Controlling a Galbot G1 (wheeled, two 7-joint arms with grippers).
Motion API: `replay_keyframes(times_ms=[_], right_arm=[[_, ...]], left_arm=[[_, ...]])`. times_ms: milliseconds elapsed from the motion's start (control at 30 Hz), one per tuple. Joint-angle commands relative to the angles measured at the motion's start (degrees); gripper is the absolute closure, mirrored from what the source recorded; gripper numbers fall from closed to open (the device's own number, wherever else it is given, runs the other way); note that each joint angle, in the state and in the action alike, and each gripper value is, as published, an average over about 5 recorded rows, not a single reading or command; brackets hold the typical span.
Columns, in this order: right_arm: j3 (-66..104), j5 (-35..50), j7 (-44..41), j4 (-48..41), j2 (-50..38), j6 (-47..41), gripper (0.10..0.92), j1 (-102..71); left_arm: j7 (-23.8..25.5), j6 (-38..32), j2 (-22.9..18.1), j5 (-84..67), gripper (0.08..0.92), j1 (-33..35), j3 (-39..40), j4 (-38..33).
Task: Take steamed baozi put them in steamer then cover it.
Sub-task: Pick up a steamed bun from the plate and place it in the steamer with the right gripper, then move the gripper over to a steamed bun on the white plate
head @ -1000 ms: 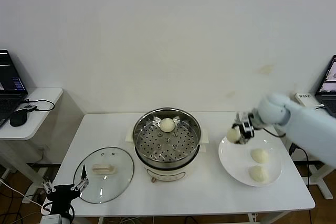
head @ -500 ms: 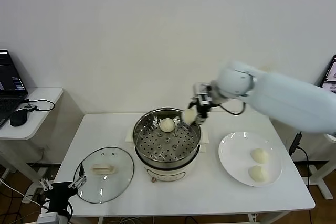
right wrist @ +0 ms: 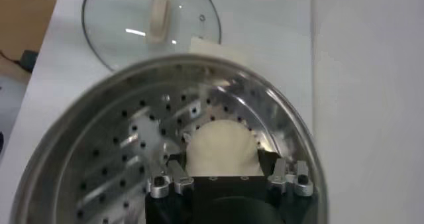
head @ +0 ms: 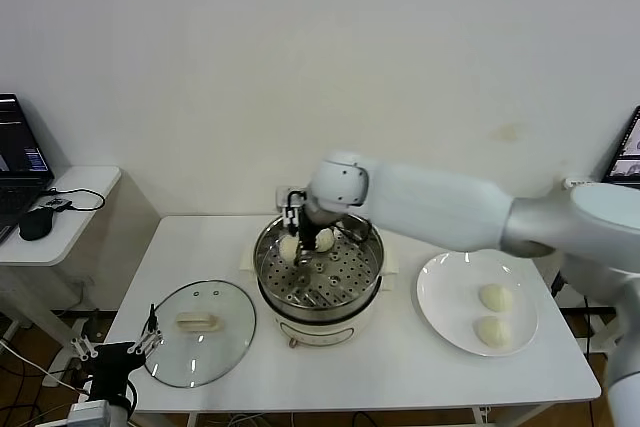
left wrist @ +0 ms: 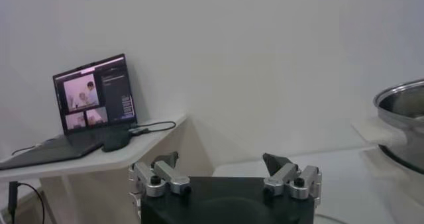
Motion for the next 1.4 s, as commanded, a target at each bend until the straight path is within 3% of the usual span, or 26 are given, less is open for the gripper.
replay_keyframes(times_ms=[33,233,400,833,1067,1400], right_arm=[[-0.48,-0.48,1.61,-5.79,6.18,-1.29,0.347,-2.91],[0.02,-0.61,1.67,-4.96,5.05,-1.61,0.253,-2.75],[-0.33,-0.94,-3.39,0.56,-0.19,-1.28,0.205,2.12],[-7.21,-12.14,-23.76,22.62,-31.00,13.27,0.203,20.82],[-4.72,-23.73,-24.12,27.87,-49.46,18.54,0.203,10.65],[18.96,-35.01,-20.53,23.89,-56.61,21.25,0.203,-22.47]], left_arm=[[-0.01,-0.04,-0.07,0.03,0.177,0.04,0.01,0.03],[-0.01,-0.02,-0.17,0.10,0.177,0.06,0.22,-0.13],[0.00,0.07,-0.19,0.19,0.177,-0.13,0.51,-0.34],[0.11,0.34,0.85,0.25,0.177,-0.20,1.22,-0.75],[0.12,0.24,0.93,0.99,0.177,0.71,1.96,-0.63],[0.11,0.24,0.46,2.26,0.177,0.93,2.52,0.33]])
